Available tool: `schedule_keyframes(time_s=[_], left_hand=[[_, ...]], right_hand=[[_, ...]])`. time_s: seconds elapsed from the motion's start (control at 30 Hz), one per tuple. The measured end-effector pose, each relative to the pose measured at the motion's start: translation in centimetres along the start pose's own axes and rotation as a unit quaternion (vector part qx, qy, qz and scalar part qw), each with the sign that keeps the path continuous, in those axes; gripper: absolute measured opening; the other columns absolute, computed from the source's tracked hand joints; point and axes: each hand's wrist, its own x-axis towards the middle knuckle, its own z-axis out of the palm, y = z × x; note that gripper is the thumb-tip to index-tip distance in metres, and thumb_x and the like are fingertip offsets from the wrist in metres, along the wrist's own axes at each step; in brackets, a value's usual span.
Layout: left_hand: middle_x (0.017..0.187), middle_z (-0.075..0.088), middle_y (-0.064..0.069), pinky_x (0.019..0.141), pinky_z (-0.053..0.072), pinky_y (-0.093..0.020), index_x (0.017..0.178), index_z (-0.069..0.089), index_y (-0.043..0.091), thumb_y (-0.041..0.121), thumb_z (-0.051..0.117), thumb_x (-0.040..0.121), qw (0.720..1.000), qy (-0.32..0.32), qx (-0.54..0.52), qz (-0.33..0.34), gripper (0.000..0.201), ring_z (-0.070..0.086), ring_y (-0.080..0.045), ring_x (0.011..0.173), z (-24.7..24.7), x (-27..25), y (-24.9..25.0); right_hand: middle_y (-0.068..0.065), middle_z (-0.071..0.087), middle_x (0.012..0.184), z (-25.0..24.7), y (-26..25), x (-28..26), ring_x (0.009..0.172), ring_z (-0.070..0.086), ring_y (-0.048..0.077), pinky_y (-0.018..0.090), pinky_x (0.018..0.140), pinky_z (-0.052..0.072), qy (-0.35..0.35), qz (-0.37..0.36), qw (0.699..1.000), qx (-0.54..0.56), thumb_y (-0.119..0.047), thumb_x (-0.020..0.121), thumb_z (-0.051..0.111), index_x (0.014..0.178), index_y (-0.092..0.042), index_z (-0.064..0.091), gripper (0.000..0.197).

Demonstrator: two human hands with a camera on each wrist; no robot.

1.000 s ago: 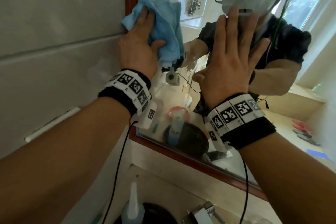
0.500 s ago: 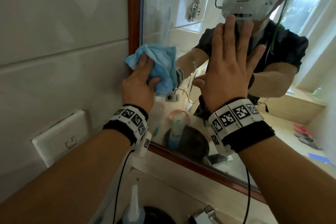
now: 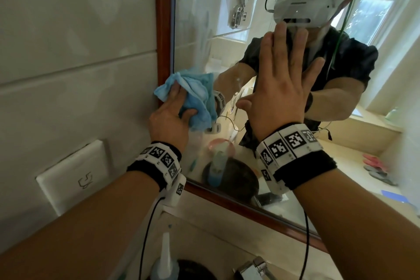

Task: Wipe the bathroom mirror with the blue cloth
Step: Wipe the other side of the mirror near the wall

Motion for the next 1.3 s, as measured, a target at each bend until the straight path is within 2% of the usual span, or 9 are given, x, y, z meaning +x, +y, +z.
schedule_keyframes(time_s=[0.13,0.27,0.57,0.77,0.83,0.9,1.03,1.13,1.3], left_hand=[[0.142,0.053,-0.004,0.098,0.027,0.005,0.140,0.051,0.016,0.010,0.071,0.086,1.000,0.008,-0.005,0.017,0.058,0.048,-0.006,0.118,-0.3,0.8,1.1],[0.151,0.043,-0.004,0.111,0.033,-0.039,0.145,0.045,0.013,0.021,0.059,0.095,0.990,0.029,0.080,0.111,0.052,0.042,-0.022,0.138,-1.5,4.9,5.4],[0.145,0.049,0.002,0.099,0.022,0.002,0.143,0.049,0.025,0.012,0.070,0.087,0.996,0.014,-0.083,0.023,0.060,0.045,-0.008,0.128,-2.0,8.9,7.5],[0.143,0.050,0.006,0.106,0.032,-0.012,0.143,0.049,0.023,0.018,0.068,0.090,0.998,0.008,-0.046,0.029,0.057,0.052,-0.009,0.126,-3.2,9.9,9.8],[0.120,0.063,0.010,0.094,0.047,-0.014,0.131,0.060,0.015,0.021,0.063,0.094,0.994,0.040,-0.100,0.027,0.038,0.064,0.005,0.094,-3.5,11.7,11.7],[0.094,0.074,0.005,0.081,0.059,-0.035,0.109,0.072,0.010,0.022,0.065,0.093,0.972,0.077,-0.220,0.001,0.022,0.070,-0.002,0.074,-4.1,13.0,14.0],[0.120,0.067,-0.008,0.087,0.047,-0.037,0.125,0.064,0.011,0.024,0.068,0.088,0.992,0.075,-0.087,0.053,0.039,0.048,-0.008,0.090,-4.5,14.3,14.6],[0.094,0.074,-0.007,0.081,0.058,-0.048,0.108,0.071,0.003,0.026,0.070,0.086,0.988,0.097,-0.109,0.059,0.032,0.070,-0.018,0.080,-4.7,15.2,15.2],[0.086,0.072,-0.003,0.078,0.059,-0.044,0.095,0.072,0.006,0.029,0.068,0.087,0.979,0.112,-0.161,0.049,0.024,0.071,-0.021,0.076,-5.3,17.4,17.4]], right_hand=[[0.004,0.002,0.162,-0.1,0.0,0.1,0.148,-0.001,0.034,0.067,0.112,0.007,-0.002,0.001,1.000,0.004,-0.021,0.074,0.082,0.153,-0.013,0.011,0.107],[0.006,-0.001,0.162,-0.6,0.1,0.0,0.148,-0.006,0.034,0.068,0.111,0.004,-0.031,-0.007,0.999,0.027,-0.036,0.063,0.087,0.154,-0.012,0.010,0.121],[0.006,0.001,0.162,-1.0,-0.6,0.4,0.148,-0.004,0.032,0.067,0.112,0.005,-0.012,0.019,0.999,0.038,-0.028,0.066,0.084,0.153,-0.013,0.014,0.113],[0.008,0.001,0.162,-3.2,-0.5,5.3,0.148,-0.003,0.032,0.059,0.113,-0.004,0.034,0.039,0.995,0.081,-0.052,0.064,0.082,0.154,-0.013,0.009,0.122],[0.008,0.002,0.162,-3.1,-0.2,6.1,0.148,-0.001,0.031,0.062,0.113,-0.001,0.042,0.047,0.996,0.062,-0.050,0.065,0.082,0.153,-0.013,0.009,0.120],[0.007,0.004,0.162,-2.7,-0.1,6.1,0.148,0.001,0.030,0.064,0.114,0.005,0.053,0.043,0.997,0.039,-0.036,0.070,0.083,0.153,-0.013,0.010,0.112],[0.007,0.001,0.162,-2.9,-0.2,6.2,0.148,-0.001,0.029,0.064,0.114,0.003,0.046,0.045,0.998,0.029,-0.032,0.071,0.082,0.153,-0.013,0.009,0.112],[0.006,-0.004,0.162,-3.4,-0.2,6.1,0.148,-0.006,0.028,0.061,0.113,-0.005,0.024,0.040,0.998,0.045,-0.046,0.066,0.082,0.154,-0.014,0.006,0.121],[0.005,-0.006,0.162,-3.8,0.1,6.0,0.148,-0.008,0.027,0.058,0.113,-0.008,0.014,0.032,0.998,0.045,-0.052,0.065,0.081,0.154,-0.014,0.005,0.123]])
